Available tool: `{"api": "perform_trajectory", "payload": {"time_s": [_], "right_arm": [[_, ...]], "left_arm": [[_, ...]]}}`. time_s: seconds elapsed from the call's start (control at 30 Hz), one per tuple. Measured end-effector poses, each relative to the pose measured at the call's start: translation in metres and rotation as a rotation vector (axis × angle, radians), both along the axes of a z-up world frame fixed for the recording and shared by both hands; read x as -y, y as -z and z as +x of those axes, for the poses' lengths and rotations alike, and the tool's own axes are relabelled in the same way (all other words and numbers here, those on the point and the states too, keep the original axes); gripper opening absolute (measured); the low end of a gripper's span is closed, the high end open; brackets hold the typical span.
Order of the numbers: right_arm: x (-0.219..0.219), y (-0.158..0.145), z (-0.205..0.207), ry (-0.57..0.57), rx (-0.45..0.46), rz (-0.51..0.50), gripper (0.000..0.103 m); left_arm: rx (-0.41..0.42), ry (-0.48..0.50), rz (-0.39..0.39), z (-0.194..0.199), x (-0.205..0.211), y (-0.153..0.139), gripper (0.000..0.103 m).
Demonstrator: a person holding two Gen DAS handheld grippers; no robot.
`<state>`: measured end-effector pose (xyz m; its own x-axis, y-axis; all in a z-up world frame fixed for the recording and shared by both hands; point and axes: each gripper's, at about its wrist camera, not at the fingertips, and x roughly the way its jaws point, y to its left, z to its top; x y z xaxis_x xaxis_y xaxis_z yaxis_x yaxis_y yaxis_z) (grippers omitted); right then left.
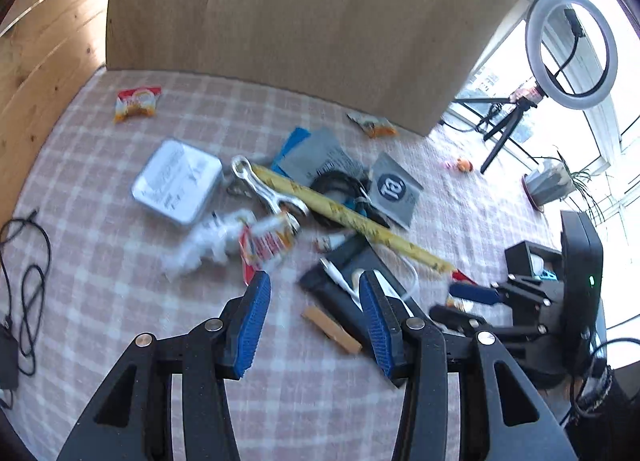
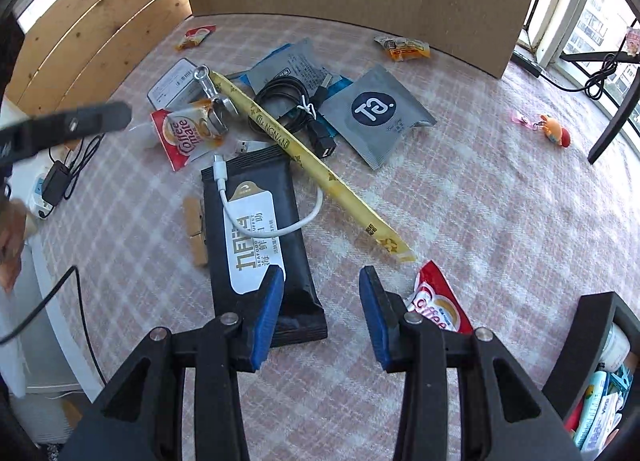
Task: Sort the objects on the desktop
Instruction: 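Move both tools open over the black pouch and yellow strip, then close the right tool on the black wet-wipe pouch and lift it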
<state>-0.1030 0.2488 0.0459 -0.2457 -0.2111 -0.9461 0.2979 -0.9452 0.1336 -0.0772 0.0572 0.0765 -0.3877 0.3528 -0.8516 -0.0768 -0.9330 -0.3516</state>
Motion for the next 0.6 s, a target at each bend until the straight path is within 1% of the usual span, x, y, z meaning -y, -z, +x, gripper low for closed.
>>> {"api": "perform_trajectory", "payload": {"time_s": [0.03,0.17,0.27,0.33,0.43,0.53,0.6], "right_arm": [[-0.003,-0.001,-0.002,0.004,0.005,-0.002,0.036],[0.004,0.011,-0.005,-0.006,0.03,-0.011,0.035],[0.012,0.018,-0.012,-0.028,0.045,-0.006,0.034],[0.017,0.018,-0.019,-0.031,0.041,-0.016,0.033],[0.019,0.016,-0.035,-0.008,0.038,-0.02,0.033],[0.019,0.016,-0.048,0.015,0.032,-0.01,0.033],[0.015,0.017,-0.052,0.03,0.05,-0.031,0.033]], "left_arm": [[0.015,0.014,0.017,0.008,-0.006,0.005,0.043],[0.051,0.046,0.082,0.025,-0.026,0.02,0.043],[0.058,0.068,0.098,0.03,-0.041,0.025,0.043],[0.068,0.078,0.085,0.033,-0.051,0.029,0.035],[0.103,0.096,0.109,0.034,-0.06,0.04,0.035],[0.098,0.102,0.098,0.031,-0.067,0.045,0.035],[0.094,0.095,0.11,0.026,-0.068,0.048,0.035]]}}
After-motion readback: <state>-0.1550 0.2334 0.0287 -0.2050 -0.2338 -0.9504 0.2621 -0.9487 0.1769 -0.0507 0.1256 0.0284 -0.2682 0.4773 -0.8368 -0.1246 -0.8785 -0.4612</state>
